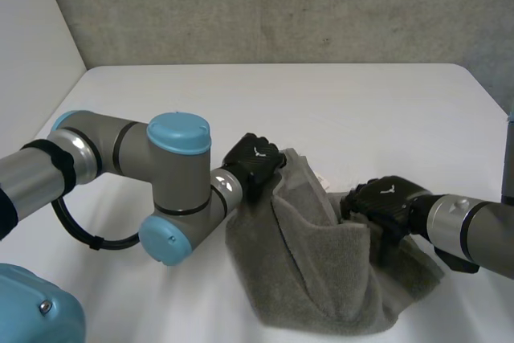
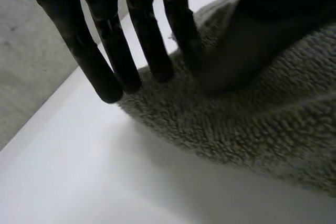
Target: Fold the towel.
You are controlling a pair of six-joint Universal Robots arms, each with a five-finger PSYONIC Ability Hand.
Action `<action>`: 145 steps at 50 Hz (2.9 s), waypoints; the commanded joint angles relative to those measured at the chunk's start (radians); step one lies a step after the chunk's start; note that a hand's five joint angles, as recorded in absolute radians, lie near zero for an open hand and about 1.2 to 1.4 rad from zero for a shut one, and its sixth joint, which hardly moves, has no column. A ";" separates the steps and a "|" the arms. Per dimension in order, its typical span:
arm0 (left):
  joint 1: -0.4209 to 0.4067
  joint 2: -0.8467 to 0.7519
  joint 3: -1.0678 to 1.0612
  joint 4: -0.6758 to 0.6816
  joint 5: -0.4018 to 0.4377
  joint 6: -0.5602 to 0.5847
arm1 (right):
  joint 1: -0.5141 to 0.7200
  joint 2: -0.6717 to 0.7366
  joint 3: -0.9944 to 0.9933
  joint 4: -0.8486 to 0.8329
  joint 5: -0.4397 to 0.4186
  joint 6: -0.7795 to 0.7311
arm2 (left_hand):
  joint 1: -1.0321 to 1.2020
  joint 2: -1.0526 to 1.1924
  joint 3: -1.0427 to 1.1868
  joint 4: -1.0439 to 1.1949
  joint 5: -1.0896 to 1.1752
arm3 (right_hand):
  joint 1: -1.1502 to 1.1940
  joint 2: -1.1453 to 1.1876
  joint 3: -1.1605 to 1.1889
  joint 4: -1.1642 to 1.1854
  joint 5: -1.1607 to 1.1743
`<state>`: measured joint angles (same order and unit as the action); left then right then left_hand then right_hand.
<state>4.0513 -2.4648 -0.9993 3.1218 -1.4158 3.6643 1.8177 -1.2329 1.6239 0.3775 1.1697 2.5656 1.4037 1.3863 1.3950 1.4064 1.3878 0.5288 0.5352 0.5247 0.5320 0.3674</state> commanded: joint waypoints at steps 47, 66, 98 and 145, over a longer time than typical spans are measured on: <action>0.067 0.069 -0.032 0.035 0.072 -0.083 | 0.009 -0.119 0.056 -0.028 0.027 0.205 | -1.164 -1.146 -1.155 -1.167 -1.322 | -0.180 -0.186 -0.175 -0.183 -0.193; 0.067 -0.088 0.087 -0.051 0.074 0.046 | 0.048 -0.115 0.162 -0.101 0.010 0.226 | -0.594 -0.577 -0.586 -0.597 -0.753 | 0.196 0.190 0.200 0.193 0.183; 0.118 0.420 -0.095 0.259 -0.253 -0.328 | 0.084 -0.188 -0.213 -0.626 0.180 0.203 | -0.007 0.010 0.001 -0.010 -0.166 | 0.868 0.861 0.872 0.864 0.854; 0.140 0.512 -0.802 0.304 -0.189 -0.202 | -0.092 -0.051 -0.063 -0.316 -0.030 0.044 | -1.143 -1.126 -1.135 -1.146 -1.302 | -0.227 -0.233 -0.223 -0.230 -0.240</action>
<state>4.1817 -1.9650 -1.7865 3.4263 -1.6048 3.4615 1.7858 -1.3383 1.6725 -0.0488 1.2668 2.6101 0.3599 0.3549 0.3440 0.3643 0.3220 0.3169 0.3362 0.3138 0.3037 0.0990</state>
